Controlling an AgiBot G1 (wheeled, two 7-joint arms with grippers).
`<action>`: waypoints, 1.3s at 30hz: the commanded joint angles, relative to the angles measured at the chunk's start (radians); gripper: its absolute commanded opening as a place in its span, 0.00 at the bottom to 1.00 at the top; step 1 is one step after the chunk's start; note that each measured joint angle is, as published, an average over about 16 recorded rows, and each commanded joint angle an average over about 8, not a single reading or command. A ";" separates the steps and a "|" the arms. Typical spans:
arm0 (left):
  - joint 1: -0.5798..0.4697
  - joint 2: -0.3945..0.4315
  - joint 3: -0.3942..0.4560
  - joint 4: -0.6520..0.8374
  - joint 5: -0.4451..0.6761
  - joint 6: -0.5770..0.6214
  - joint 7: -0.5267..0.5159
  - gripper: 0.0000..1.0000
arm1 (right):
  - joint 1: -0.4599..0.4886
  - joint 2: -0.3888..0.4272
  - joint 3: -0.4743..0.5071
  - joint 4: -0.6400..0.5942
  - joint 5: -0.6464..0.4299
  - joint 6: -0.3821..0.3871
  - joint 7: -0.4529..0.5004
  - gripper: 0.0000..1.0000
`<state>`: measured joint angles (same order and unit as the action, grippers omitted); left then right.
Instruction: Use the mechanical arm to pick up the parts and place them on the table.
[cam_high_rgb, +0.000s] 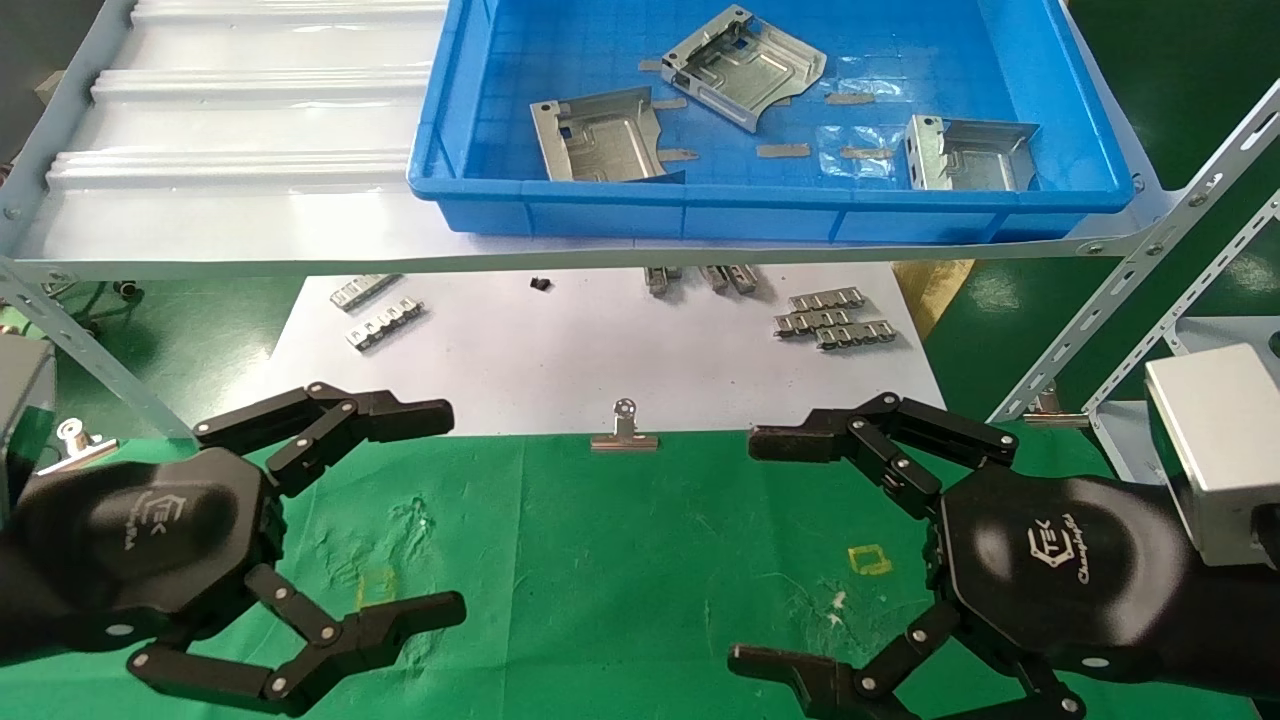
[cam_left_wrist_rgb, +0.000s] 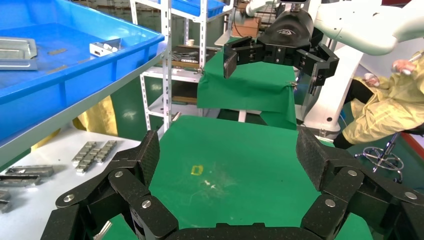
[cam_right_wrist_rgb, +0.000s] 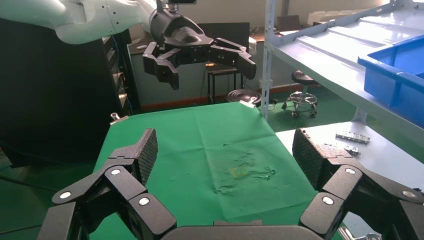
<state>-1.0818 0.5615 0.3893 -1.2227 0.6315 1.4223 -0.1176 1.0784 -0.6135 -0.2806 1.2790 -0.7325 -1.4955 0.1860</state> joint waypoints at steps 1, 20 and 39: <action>0.000 0.000 0.000 0.000 0.000 0.000 0.000 1.00 | 0.000 0.000 0.000 0.000 0.000 0.000 0.000 1.00; 0.000 0.000 0.000 0.000 0.000 0.000 0.000 0.41 | 0.000 0.000 0.000 0.000 0.000 0.000 0.000 1.00; 0.000 0.000 0.000 0.000 0.000 0.000 0.000 0.00 | 0.000 0.000 0.000 0.000 0.000 0.000 0.000 1.00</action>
<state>-1.0818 0.5615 0.3893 -1.2227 0.6315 1.4223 -0.1176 1.0784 -0.6135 -0.2806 1.2790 -0.7325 -1.4955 0.1860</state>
